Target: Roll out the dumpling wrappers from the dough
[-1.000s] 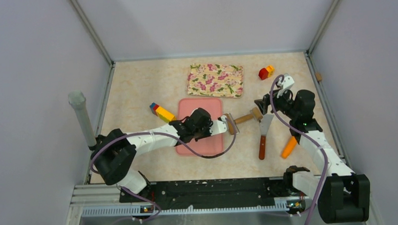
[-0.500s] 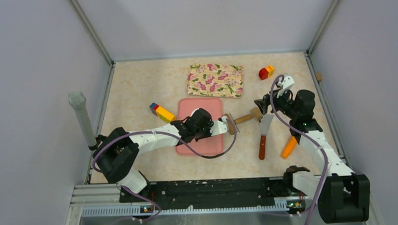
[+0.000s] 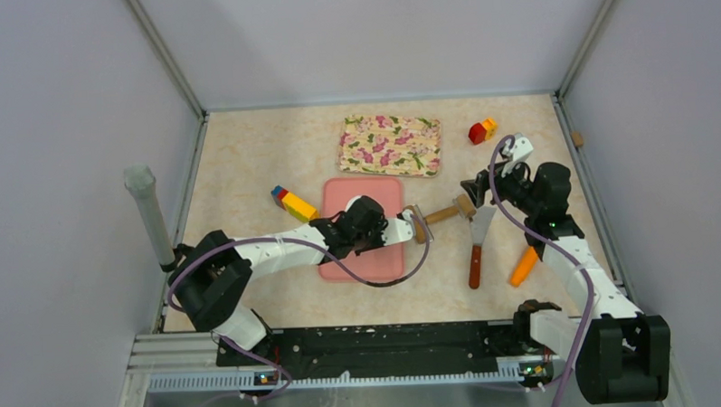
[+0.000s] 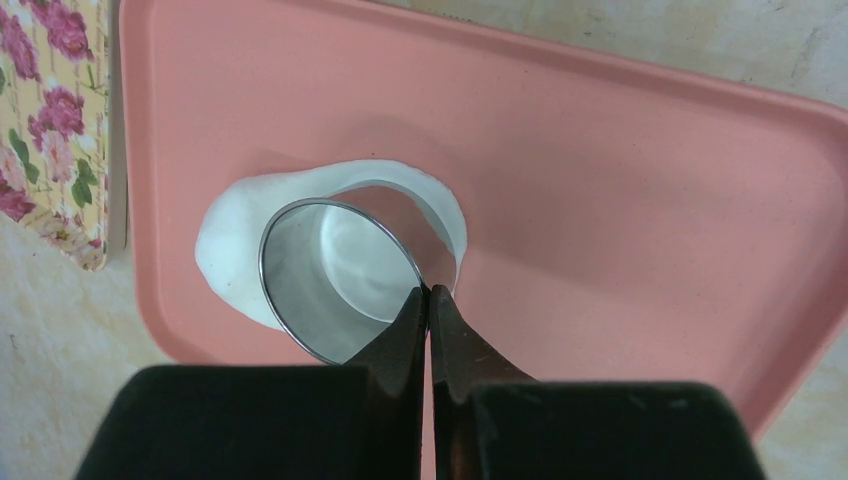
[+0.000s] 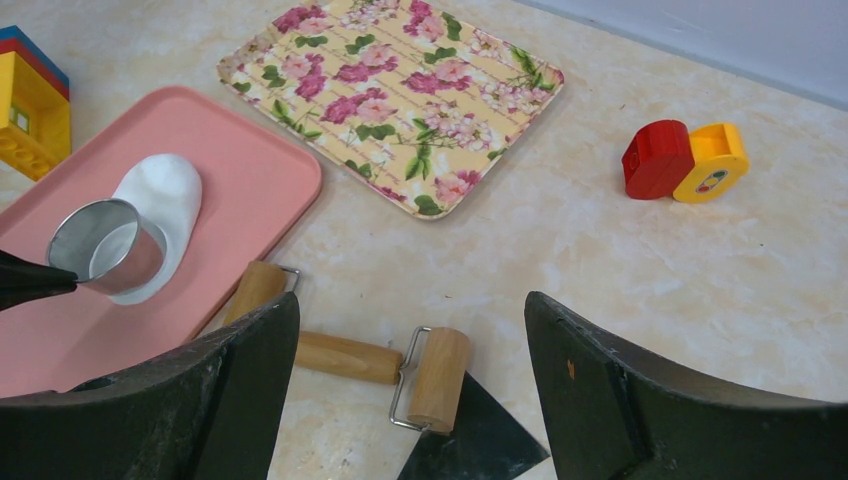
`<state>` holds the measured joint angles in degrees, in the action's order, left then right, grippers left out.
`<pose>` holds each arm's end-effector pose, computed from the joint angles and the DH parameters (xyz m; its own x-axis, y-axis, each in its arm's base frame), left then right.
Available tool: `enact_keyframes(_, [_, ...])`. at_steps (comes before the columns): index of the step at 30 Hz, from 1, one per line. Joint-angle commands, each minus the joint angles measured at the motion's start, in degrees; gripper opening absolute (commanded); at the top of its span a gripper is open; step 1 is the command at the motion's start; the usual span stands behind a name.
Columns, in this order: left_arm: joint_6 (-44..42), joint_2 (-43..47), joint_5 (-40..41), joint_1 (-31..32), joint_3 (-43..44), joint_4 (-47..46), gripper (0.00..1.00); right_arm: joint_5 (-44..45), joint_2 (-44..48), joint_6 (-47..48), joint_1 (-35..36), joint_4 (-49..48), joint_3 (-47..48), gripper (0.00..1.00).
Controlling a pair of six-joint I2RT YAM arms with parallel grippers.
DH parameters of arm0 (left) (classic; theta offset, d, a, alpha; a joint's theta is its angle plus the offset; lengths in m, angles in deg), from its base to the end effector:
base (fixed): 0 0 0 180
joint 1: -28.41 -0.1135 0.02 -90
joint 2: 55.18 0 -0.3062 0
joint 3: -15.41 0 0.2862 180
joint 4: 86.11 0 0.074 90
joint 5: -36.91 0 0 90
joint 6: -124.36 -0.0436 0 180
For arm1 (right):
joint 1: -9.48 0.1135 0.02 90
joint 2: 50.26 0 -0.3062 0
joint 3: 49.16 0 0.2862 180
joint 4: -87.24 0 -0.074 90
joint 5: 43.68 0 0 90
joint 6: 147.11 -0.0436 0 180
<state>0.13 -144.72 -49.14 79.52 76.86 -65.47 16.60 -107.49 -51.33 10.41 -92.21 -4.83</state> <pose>0.2205 -0.2686 0.1966 0.0306 0.8559 -0.5162 0.8839 0.2180 0.4138 0.2417 0.0255 0.2811 -0.1814 -0.0904 -0.9792 -0.5171 0.8558 0.0168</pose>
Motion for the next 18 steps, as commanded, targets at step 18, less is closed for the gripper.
enact_keyframes(18, [-0.13, -0.73, 2.63, 0.92, 0.25, -4.66, 0.05, -1.4, 0.41, -0.68, -0.69, -3.21, -0.22, 0.81])
